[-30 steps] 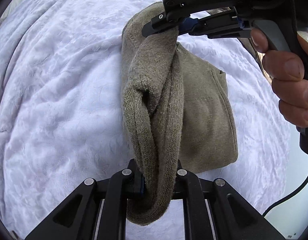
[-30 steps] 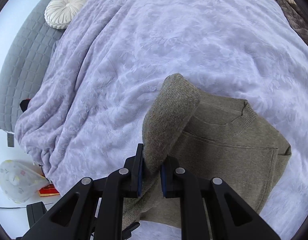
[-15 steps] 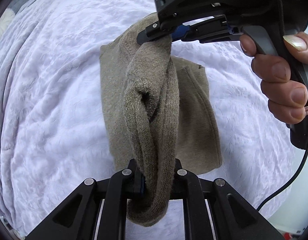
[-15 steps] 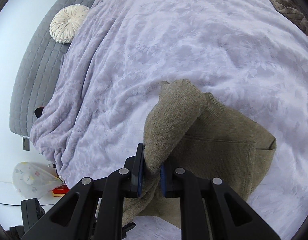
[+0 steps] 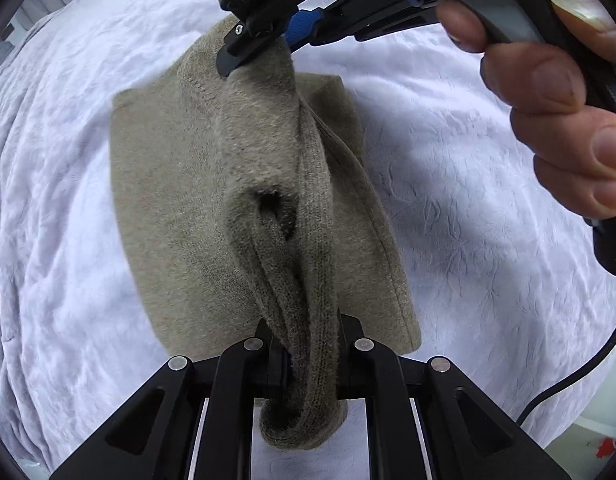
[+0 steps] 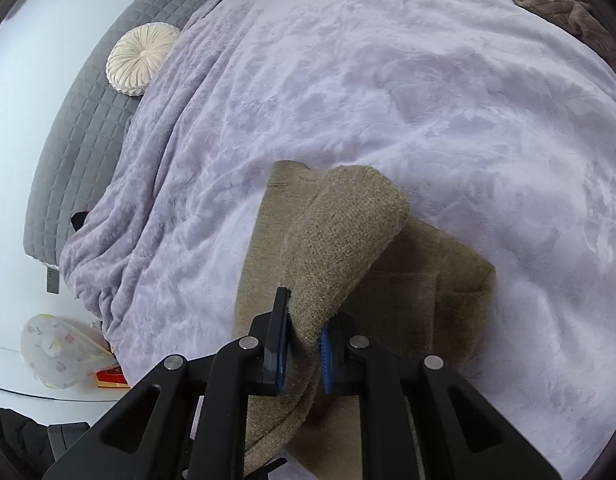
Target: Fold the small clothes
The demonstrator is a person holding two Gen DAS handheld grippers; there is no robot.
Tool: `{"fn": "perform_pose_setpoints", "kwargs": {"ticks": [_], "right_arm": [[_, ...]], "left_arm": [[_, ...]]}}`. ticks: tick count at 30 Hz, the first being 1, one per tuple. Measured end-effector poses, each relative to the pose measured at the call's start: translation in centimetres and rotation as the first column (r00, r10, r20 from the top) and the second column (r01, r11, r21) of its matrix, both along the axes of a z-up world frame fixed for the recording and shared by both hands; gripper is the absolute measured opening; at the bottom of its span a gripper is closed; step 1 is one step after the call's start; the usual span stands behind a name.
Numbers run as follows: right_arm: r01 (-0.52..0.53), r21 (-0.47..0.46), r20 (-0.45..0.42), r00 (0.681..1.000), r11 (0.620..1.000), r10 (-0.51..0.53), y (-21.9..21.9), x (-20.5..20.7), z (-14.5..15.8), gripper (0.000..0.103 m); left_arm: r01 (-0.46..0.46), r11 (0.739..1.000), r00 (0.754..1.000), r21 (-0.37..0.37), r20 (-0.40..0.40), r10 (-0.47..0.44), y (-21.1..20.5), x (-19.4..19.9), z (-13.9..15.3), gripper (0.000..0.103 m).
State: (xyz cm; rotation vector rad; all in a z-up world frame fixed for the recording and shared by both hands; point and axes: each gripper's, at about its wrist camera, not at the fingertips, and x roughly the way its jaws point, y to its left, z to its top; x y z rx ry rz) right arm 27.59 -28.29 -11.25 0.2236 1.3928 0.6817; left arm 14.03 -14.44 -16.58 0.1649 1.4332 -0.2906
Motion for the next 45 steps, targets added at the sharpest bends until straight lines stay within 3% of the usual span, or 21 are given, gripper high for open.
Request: {"fn": "perform_pose_setpoints", "kwargs": {"ticks": [6,12,13,14,16,17,18,20,22,24,26,28,31,33,35,36,38,42,45], "right_arm": [[0.053,-0.006,-0.011,0.999,0.999,-0.053,-3.3,-0.7,-2.7,0.013],[0.069,-0.060,-0.006,0.998,0.996,-0.070,-4.0,-1.1,-5.4,0.013],[0.081,-0.065,-0.004,0.997,0.995,-0.081,-4.1,-1.0,-5.7,0.013],[0.091,-0.069,-0.006,0.996,0.993,-0.092,-4.3,-0.9,-6.0,0.013],[0.116,-0.084,-0.024,0.993,0.990,-0.118,-4.7,-0.8,-6.4,0.024],[0.128,-0.096,-0.032,0.991,0.987,-0.132,-5.0,-0.7,-6.4,0.038],[0.146,-0.100,-0.026,0.989,0.984,-0.149,-5.6,-0.7,-6.2,0.044],[0.208,-0.084,0.000,0.978,0.975,-0.208,-7.2,-0.9,-4.9,0.045],[0.257,-0.026,0.028,0.966,0.966,-0.256,-8.8,-1.6,-3.0,0.045],[0.239,0.041,0.071,0.968,0.970,-0.241,-9.1,-2.9,-0.5,0.045],[0.157,0.137,0.063,0.984,0.978,-0.166,-8.2,-4.4,1.0,0.047],[0.099,0.179,0.038,0.993,0.979,-0.108,-6.7,-5.3,1.1,0.048],[0.048,0.175,-0.035,0.998,0.983,-0.043,-4.1,-6.4,-1.2,0.048],[0.050,0.117,-0.071,0.997,0.992,-0.041,-3.3,-6.8,-3.2,0.048],[0.100,-0.047,-0.078,0.992,0.994,-0.103,-3.6,-6.9,-5.6,0.048],[0.121,-0.065,-0.088,0.988,0.991,-0.126,-4.1,-7.0,-6.2,0.045],[0.147,-0.058,-0.080,0.985,0.987,-0.151,-4.5,-7.5,-6.0,0.044],[0.087,-0.081,0.017,0.996,0.993,-0.086,-3.2,-9.8,-2.4,0.045],[0.041,-0.098,0.056,0.998,0.994,-0.036,-2.4,-13.1,-1.0,0.048]], "left_arm": [[0.074,0.996,0.997,0.050,-0.009,-0.074,-2.2,-0.4,-2.3,0.014],[0.131,0.984,0.991,0.121,-0.024,-0.129,-3.8,-1.0,-4.6,0.014],[0.132,0.983,0.991,0.129,-0.022,-0.130,-4.0,-1.0,-4.7,0.018],[0.132,0.983,0.991,0.125,-0.029,-0.130,-4.1,-1.0,-4.8,0.027],[0.126,0.990,0.990,0.063,-0.073,-0.122,-4.0,-1.1,-4.9,0.081],[0.105,0.993,0.992,0.051,-0.074,-0.101,-3.7,-1.3,-4.6,0.088],[0.092,0.995,0.994,0.040,-0.064,-0.089,-3.4,-1.5,-4.2,0.090],[0.101,0.995,0.991,-0.016,-0.086,-0.102,-2.8,-1.9,-3.2,0.090],[0.124,0.985,0.987,-0.122,-0.089,-0.135,-1.5,-2.6,-1.1,0.090],[0.118,0.971,0.990,-0.208,-0.053,-0.131,0.7,-2.9,1.1,0.090],[0.072,0.962,0.996,-0.264,-0.030,-0.083,3.4,-2.3,2.7,0.090],[0.019,0.970,1.000,-0.244,-0.014,-0.023,5.6,-1.3,2.7,0.090],[-0.065,0.992,0.998,-0.108,-0.023,0.063,8.1,0.1,0.2,0.090],[-0.105,0.994,0.994,-0.033,-0.033,0.104,9.0,0.9,-1.5,0.090],[-0.117,0.991,0.990,0.060,-0.076,0.121,9.3,1.6,-3.7,0.090],[-0.109,0.991,0.988,0.084,-0.103,0.117,9.3,1.7,-4.5,0.090],[-0.090,0.993,0.988,0.072,-0.118,0.098,9.3,1.8,-4.5,0.090],[-0.115,0.993,0.993,-0.038,-0.012,0.115,11.1,2.5,-0.7,0.090],[-0.162,0.986,0.987,-0.036,0.012,0.163,12.3,4.5,0.4,0.090]]}}
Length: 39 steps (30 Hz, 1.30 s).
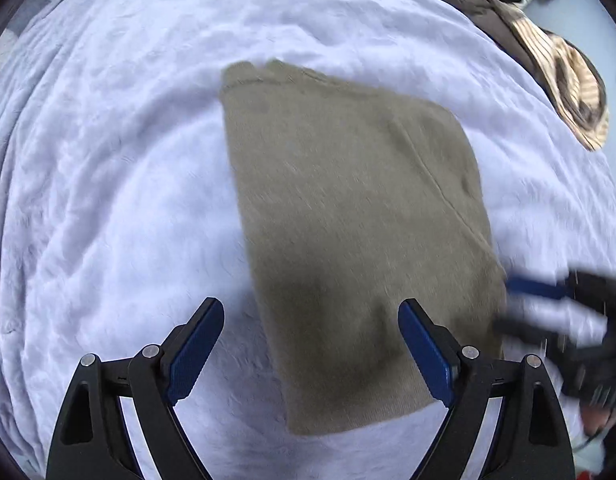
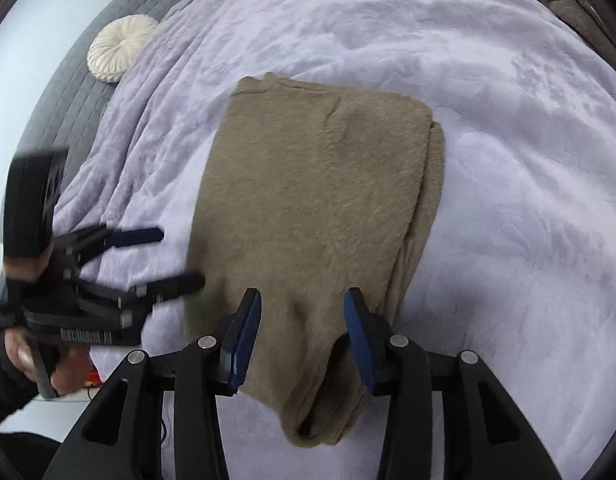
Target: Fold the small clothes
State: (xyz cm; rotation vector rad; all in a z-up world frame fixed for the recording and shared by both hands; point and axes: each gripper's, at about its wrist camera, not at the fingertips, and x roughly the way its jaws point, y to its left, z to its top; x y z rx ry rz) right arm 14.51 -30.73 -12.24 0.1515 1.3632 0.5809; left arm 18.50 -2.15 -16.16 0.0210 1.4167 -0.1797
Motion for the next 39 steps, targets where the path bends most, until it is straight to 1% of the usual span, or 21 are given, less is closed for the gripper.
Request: {"fn": "perform_pose_setpoints", "kwargs": {"ticks": [3,4,7,8,9,12,14,15,17,20,22,23,25,26,27,29,32,34,35,37,39], "right_arm": [[-0.036,-0.050,-0.012,0.999,0.998,0.036,0.5,-3.1,-0.7,0.048],[-0.040,-0.054,-0.019,0.999,0.998,0.039,0.3,-3.6,-1.0,0.048],[-0.058,-0.058,-0.062,0.997,0.997,0.054,0.5,-5.4,-2.9,0.048],[-0.069,-0.063,-0.080,0.995,0.996,0.064,0.6,-5.8,-3.8,0.039],[-0.081,-0.073,-0.100,0.992,0.994,0.073,0.6,-6.2,-4.6,0.007],[-0.041,-0.065,-0.128,0.991,0.997,0.033,-1.5,-6.7,-5.9,0.006],[0.036,-0.034,-0.149,0.988,0.999,-0.041,-3.8,-6.8,-6.5,0.005],[0.055,-0.016,-0.155,0.986,0.998,-0.057,-4.3,-6.9,-6.4,0.005],[0.064,0.001,-0.163,0.985,0.998,-0.063,-4.4,-6.8,-5.9,0.004],[0.034,-0.046,-0.100,0.994,0.998,-0.038,-3.4,-6.4,-3.2,0.011],[0.016,-0.075,0.000,1.000,0.997,-0.016,-2.6,-6.2,-0.4,0.012],[0.010,-0.064,0.058,0.998,0.998,-0.006,-1.9,-6.1,1.3,0.018],[-0.006,-0.020,0.118,0.993,1.000,0.009,-1.0,-5.6,2.8,0.049],[-0.019,-0.002,0.156,0.988,1.000,0.019,-0.2,-5.2,3.5,0.071],[-0.030,0.008,0.177,0.984,1.000,0.028,0.5,-4.8,3.6,0.073],[-0.041,0.002,0.150,0.988,0.999,0.040,1.5,-3.4,2.3,0.073],[0.020,0.027,0.023,1.000,0.999,-0.021,1.0,-1.1,-1.8,0.073],[0.049,0.008,-0.042,0.998,0.999,-0.049,0.4,-0.4,-3.9,0.067],[0.071,0.008,-0.060,0.996,0.997,-0.071,-0.2,-0.3,-4.7,0.060],[0.096,0.037,-0.070,0.993,0.995,-0.094,-0.9,-0.5,-4.7,0.059],[0.095,0.020,-0.063,0.994,0.995,-0.094,-1.1,-0.7,-4.5,0.059]], "left_arm": [[0.013,1.000,1.000,0.017,0.000,-0.013,-0.8,1.6,-0.5,0.090],[0.027,0.999,1.000,0.032,0.003,-0.027,-1.5,1.1,-0.4,0.090],[0.074,0.996,0.997,0.044,-0.016,-0.073,-3.6,2.8,-1.5,0.090],[0.094,0.994,0.995,0.064,-0.021,-0.093,-4.0,3.1,-2.0,0.090],[0.113,0.989,0.993,0.093,-0.023,-0.112,-4.5,3.5,-2.6,0.090],[0.152,0.976,0.988,0.158,-0.026,-0.150,-5.8,3.6,-4.3,0.090],[0.142,0.980,0.990,0.137,-0.026,-0.140,-5.1,3.6,-4.6,0.095],[0.136,0.982,0.991,0.134,-0.022,-0.134,-4.7,3.5,-4.6,0.098],[0.134,0.985,0.991,0.113,-0.018,-0.133,-4.2,3.4,-4.3,0.098],[0.127,0.989,0.992,0.071,0.012,-0.129,-4.0,3.0,-2.8,0.098],[0.121,0.992,0.991,0.037,0.049,-0.122,-3.2,2.3,-1.2,0.098],[0.116,0.993,0.991,0.022,0.057,-0.117,-2.8,2.0,-0.8,0.098],[0.095,0.995,0.993,0.020,0.061,-0.096,-1.6,1.5,-0.5,0.098],[0.081,0.997,0.995,0.018,0.054,-0.082,-1.1,1.5,-0.7,0.098],[0.074,0.997,0.996,0.019,0.042,-0.075,-0.6,1.1,-1.1,0.098],[0.071,0.997,0.997,0.034,0.016,-0.071,-0.7,0.3,-1.4,0.098],[0.079,0.996,0.997,0.044,0.007,-0.079,-1.1,0.2,-1.9,0.098],[0.074,0.996,0.997,0.047,0.006,-0.074,-1.0,0.4,-1.9,0.098],[0.067,0.997,0.998,0.041,0.007,-0.068,-1.0,0.4,-2.0,0.098],[0.062,0.997,0.998,0.035,0.011,-0.063,-0.7,0.5,-2.0,0.098],[0.063,0.997,0.998,0.043,0.013,-0.064,-0.6,0.5,-2.0,0.098]]}}
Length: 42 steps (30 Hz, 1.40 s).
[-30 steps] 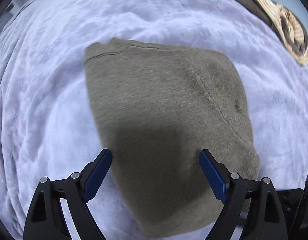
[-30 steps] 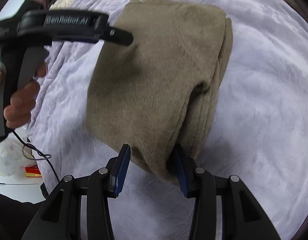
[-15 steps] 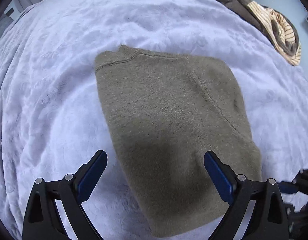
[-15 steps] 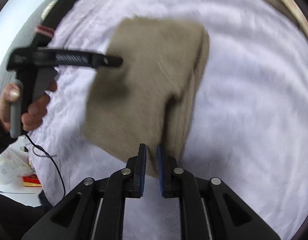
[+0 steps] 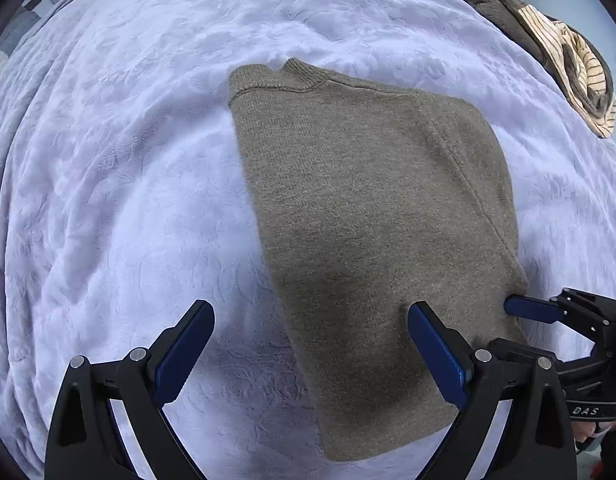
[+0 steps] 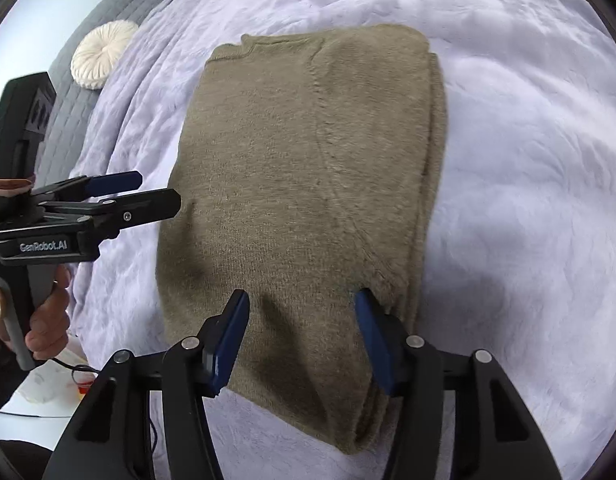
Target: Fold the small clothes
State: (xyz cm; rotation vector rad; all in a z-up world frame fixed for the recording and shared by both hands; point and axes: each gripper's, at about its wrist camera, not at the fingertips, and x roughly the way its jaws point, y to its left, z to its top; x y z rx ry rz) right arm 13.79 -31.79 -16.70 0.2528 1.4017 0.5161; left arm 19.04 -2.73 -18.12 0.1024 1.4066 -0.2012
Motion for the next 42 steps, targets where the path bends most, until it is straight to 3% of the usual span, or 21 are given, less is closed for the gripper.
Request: {"fn": "perform_pose_setpoints", "kwargs": {"ticks": [3,6,8,12,14,18,21,25,28,31,33,37,42], "right_arm": [[-0.004,-0.055,0.023,1.000,0.998,0.006,0.1,0.1,1.4,0.059],[0.000,-0.040,0.132,0.991,0.999,0.006,0.4,0.5,4.6,0.065],[-0.030,-0.051,0.168,0.985,0.998,0.038,1.5,1.8,5.4,0.068],[-0.081,-0.063,0.097,0.991,0.995,0.087,3.8,5.5,3.0,0.068],[-0.081,-0.140,0.065,0.994,0.987,0.091,3.9,6.8,1.1,0.067],[-0.042,-0.204,0.082,0.995,0.978,0.059,4.1,9.2,0.7,0.067],[0.033,-0.260,0.119,0.993,0.965,-0.002,3.2,9.9,1.9,0.067],[0.174,-0.179,0.154,0.977,0.968,-0.147,-1.9,9.0,3.6,0.070],[0.252,-0.217,0.148,0.963,0.943,-0.223,-7.3,6.4,4.0,0.072],[0.295,-0.264,0.118,0.955,0.918,-0.273,-11.8,4.2,3.6,0.072],[0.326,-0.270,0.097,0.945,0.906,-0.312,-14.3,2.8,3.3,0.072],[0.329,-0.189,0.052,0.944,0.925,-0.325,-14.7,1.7,3.1,0.072],[0.207,-0.078,0.017,0.978,0.975,-0.207,-8.3,2.9,2.4,0.073]], "left_arm": [[0.008,1.000,1.000,0.007,0.004,-0.008,0.2,0.0,0.1,0.098],[0.003,1.000,1.000,0.011,0.030,-0.004,0.4,0.4,0.4,0.098],[-0.029,0.999,1.000,0.019,0.007,0.029,0.8,1.0,-0.2,0.098],[-0.075,0.995,0.995,0.067,-0.066,0.079,1.2,2.9,-2.4,0.098],[-0.079,0.995,0.992,0.055,-0.091,0.084,1.2,3.7,-3.1,0.098],[-0.059,0.995,0.994,0.083,-0.091,0.067,0.9,5.0,-3.7,0.103],[-0.114,0.993,0.987,0.007,-0.110,0.114,2.2,5.8,-3.1,0.103],[-0.215,0.958,0.970,-0.191,-0.154,0.187,6.8,5.1,-1.8,0.103],[-0.239,0.953,0.967,-0.188,-0.137,0.215,10.8,3.2,-1.0,0.103],[-0.276,0.954,0.955,-0.117,-0.147,0.258,14.3,1.0,-1.3,0.103],[-0.302,0.945,0.948,-0.124,-0.146,0.284,15.9,-0.1,-1.5,0.103],[-0.253,0.953,0.966,-0.169,-0.109,0.237,13.9,-0.8,-1.2,0.103],[-0.135,0.955,0.988,-0.264,-0.112,0.109,7.0,0.6,-0.9,0.103]]}}
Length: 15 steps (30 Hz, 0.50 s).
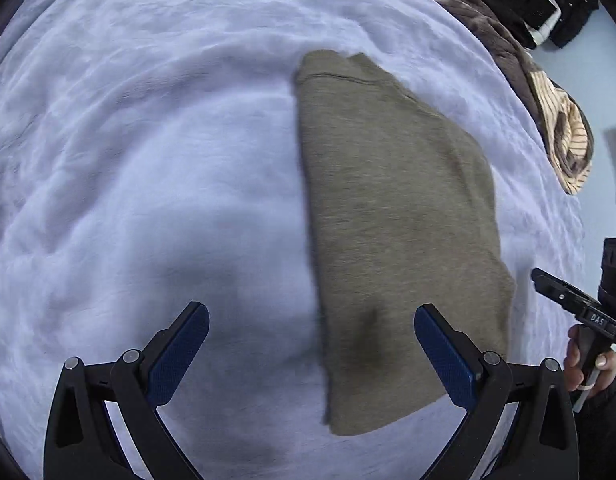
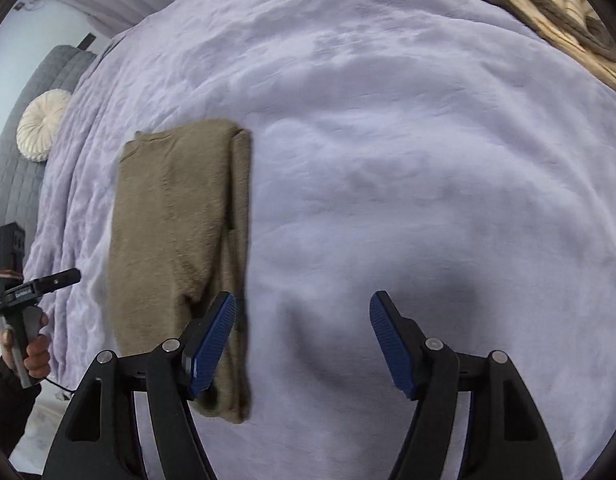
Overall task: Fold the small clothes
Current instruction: 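Grasp the sweater's hem end with both grippers side by side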
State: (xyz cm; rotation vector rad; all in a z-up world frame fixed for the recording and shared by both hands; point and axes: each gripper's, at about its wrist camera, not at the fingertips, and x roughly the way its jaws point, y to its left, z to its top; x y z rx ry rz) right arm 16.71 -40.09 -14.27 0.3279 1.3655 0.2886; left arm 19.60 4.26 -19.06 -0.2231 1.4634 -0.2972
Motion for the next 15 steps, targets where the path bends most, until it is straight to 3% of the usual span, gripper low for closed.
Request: {"fn": "perform_pose_setpoints", "kwargs": {"ticks": [4,10,12,15], "right_arm": [[-0.075,0.051,-0.015,0.997,0.996,0.076,3.6,0.7,-1.0,0.074],[-0.114,0.095,-0.081,0.989,0.989,0.121,6.7,2.8,-4.5,0.074],[-0.106,0.088,-0.096,0.989,0.990,0.114,7.2,3.7,-5.9,0.084],[-0.039,0.151,-0.111,0.992,0.988,0.056,6.9,4.3,-7.1,0.090]], "left_arm": [[0.067,0.997,0.997,-0.023,-0.026,-0.068,-3.3,1.1,-1.0,0.103],[0.034,0.998,0.994,-0.044,-0.102,-0.039,-3.8,1.5,-4.2,0.103],[0.004,0.998,0.988,-0.066,-0.151,-0.014,-4.1,2.1,-5.9,0.103],[-0.013,0.997,0.987,-0.082,-0.162,-0.001,-5.2,2.5,-7.1,0.103]]}}
